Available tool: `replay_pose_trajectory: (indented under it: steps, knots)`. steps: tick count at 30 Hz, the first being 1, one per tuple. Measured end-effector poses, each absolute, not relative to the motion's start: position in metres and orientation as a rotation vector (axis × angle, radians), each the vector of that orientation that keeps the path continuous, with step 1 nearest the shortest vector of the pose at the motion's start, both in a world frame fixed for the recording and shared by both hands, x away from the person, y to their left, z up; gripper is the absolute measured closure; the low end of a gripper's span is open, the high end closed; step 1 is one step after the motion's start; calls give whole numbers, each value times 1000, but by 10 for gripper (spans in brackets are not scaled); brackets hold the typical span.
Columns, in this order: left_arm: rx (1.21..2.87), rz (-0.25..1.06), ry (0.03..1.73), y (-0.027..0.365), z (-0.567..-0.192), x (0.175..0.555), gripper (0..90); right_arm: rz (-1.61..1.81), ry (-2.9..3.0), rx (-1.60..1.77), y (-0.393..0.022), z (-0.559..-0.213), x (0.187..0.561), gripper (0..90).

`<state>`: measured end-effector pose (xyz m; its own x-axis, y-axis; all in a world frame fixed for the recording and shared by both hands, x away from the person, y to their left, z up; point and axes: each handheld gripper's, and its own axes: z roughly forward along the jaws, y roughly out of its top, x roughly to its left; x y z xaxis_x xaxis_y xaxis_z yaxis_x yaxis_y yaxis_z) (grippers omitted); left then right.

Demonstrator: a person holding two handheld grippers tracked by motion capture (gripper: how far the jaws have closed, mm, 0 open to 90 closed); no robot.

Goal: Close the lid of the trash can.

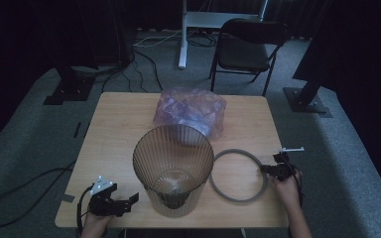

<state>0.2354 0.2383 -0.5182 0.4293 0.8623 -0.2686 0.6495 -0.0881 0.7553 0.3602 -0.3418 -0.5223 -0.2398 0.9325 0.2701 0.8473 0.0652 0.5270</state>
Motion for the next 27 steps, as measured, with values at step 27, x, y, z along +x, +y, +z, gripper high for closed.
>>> replay_pose_trajectory:
  steps: [27]
  knots:
    - [1833, 306, 1295, 236, -520, 237, 0, 1395, 1830, 1672, -390, -370, 340, 839]
